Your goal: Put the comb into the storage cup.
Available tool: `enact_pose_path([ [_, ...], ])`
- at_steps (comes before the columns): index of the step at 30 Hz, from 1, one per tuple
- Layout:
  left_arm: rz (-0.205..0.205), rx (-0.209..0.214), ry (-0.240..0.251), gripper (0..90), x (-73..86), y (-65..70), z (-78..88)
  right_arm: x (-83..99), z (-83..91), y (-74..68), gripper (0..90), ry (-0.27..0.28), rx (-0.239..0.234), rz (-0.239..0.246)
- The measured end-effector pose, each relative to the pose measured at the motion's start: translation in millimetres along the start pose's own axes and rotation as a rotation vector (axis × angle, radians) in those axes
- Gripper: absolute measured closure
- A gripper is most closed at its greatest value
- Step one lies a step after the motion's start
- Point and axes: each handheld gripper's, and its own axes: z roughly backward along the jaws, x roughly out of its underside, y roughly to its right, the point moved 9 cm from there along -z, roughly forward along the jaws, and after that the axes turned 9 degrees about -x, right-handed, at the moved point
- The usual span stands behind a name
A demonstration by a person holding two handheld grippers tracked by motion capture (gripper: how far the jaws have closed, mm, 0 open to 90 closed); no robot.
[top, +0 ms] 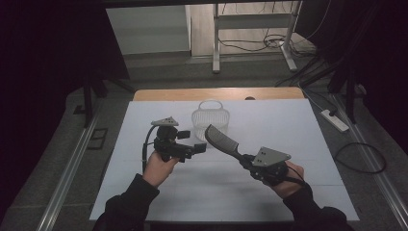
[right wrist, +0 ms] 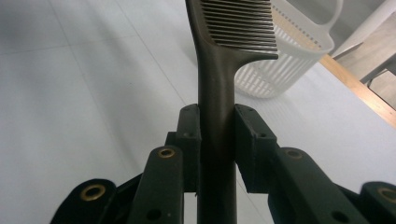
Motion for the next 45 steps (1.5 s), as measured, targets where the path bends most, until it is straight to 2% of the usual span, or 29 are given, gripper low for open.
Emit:
enact_pose_path([
  [5,0.01,0.032,-0.022,0.0,4.1,2.8,-5.6,-3.3,-0.7,-4.0,72.1,0.015,-0.001,0.019],
  [19,0.048,0.126,-0.043,0.0,5.5,15.2,-13.2,-10.4,-5.9,-16.4,72.1,0.028,-0.009,0.067],
  [30,0.048,0.171,-0.084,0.0,9.1,24.1,-19.3,-14.6,-4.5,-19.8,72.1,0.047,-0.003,0.086],
  [33,0.043,0.156,-0.108,0.3,10.6,23.9,-19.1,-15.0,-4.1,-19.7,72.1,0.049,0.001,0.092],
  [34,0.049,0.149,-0.109,2.9,10.5,23.0,-18.2,-14.9,-4.0,-19.7,72.1,0.048,0.003,0.094],
  [36,0.081,0.165,-0.108,11.8,9.7,22.4,-16.0,-14.6,-4.2,-19.3,72.1,0.045,0.01,0.098],
  [37,0.106,0.189,-0.102,17.2,8.8,21.7,-14.0,-14.5,-4.2,-19.2,72.1,0.044,0.012,0.099],
  [40,0.135,0.237,-0.103,35.6,8.3,21.3,-10.0,-14.7,-4.0,-19.1,72.1,0.045,0.014,0.101],
  [45,0.177,0.264,-0.097,58.7,6.5,21.4,-7.7,-13.9,-4.1,-18.5,72.1,0.041,0.02,0.106],
])
